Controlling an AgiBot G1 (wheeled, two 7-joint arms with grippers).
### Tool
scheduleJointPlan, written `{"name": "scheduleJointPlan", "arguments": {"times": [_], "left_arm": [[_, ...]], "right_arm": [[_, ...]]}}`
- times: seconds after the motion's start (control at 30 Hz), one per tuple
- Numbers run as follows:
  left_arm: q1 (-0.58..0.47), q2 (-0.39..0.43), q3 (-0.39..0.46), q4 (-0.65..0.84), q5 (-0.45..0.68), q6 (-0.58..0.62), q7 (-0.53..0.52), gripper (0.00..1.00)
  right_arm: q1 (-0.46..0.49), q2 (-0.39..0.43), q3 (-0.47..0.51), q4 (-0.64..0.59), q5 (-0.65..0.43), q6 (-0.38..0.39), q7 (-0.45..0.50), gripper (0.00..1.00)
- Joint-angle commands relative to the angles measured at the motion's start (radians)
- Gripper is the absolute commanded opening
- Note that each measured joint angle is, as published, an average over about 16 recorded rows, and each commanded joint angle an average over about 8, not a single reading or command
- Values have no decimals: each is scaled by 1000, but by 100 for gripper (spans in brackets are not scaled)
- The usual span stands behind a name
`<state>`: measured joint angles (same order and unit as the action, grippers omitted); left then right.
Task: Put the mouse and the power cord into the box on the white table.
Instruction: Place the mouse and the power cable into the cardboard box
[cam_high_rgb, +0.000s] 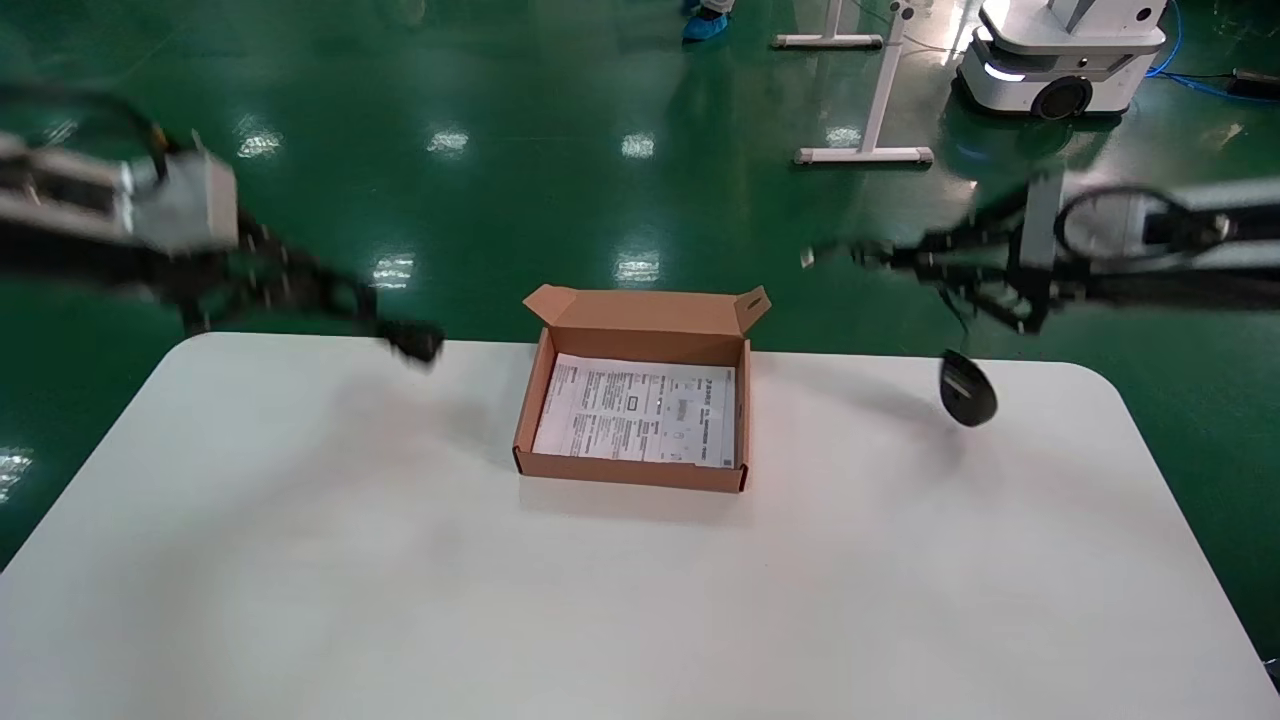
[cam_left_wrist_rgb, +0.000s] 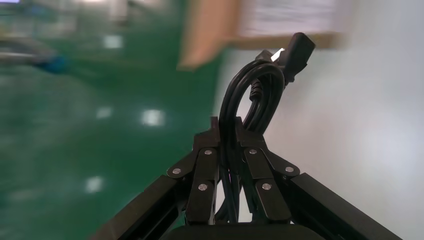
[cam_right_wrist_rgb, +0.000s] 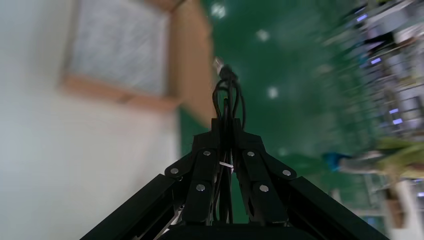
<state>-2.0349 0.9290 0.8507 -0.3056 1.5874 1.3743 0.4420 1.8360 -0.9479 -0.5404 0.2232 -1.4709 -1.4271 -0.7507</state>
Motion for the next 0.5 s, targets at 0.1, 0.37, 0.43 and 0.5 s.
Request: {"name": "scheduleJointPlan", "arguments": {"times": [0.1,0.37,0.43,0.5], "left_arm": [[-51,-1,-33,-59,-25,-93,-71,0],[-87,69,-59,-107,-41,-217,-108,0],[-93,82,-58,-104,-39,-225,-107,0],[-99,92,-57,-98,-36,-230,-103,0]], "right_arm": [[55,-43,25,5,36,11,29,0],[60,-183,47,-19,74,78,11,0],[49,-220,47,-30,77,91,-2,0],[34,-255,45,-41,76,103,-19,0]]}}
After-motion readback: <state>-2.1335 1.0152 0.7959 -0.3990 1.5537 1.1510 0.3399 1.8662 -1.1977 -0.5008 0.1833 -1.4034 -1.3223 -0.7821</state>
